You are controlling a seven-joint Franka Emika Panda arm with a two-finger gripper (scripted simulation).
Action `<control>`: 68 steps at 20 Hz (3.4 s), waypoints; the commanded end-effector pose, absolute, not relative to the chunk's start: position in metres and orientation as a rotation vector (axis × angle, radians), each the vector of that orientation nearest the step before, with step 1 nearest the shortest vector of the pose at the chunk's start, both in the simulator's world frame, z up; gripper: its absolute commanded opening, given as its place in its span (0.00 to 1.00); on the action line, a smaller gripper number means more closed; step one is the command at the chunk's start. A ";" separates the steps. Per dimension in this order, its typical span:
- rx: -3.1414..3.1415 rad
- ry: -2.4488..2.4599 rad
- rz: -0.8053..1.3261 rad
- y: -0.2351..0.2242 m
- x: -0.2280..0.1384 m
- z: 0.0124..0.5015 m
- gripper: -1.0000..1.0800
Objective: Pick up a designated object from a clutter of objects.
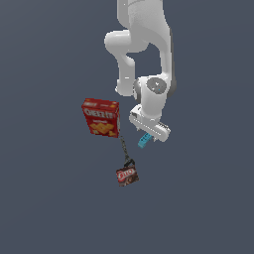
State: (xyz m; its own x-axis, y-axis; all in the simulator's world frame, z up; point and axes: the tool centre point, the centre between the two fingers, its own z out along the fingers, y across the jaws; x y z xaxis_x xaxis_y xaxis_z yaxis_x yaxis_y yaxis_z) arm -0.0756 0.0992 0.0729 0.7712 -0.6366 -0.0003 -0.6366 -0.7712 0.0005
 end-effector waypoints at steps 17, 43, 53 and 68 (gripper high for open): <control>2.955 -1.067 0.000 0.099 -0.077 0.026 0.96; 2.955 -1.067 0.001 0.083 -0.065 0.052 0.00; 2.957 -1.066 -0.001 0.042 -0.037 0.126 0.00; 2.957 -1.067 -0.001 -0.034 0.018 0.262 0.00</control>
State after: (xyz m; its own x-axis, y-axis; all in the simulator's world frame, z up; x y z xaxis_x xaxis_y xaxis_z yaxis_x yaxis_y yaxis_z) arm 0.0128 -0.0257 0.2478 0.7694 -0.6387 -0.0014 -0.6387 -0.7694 -0.0020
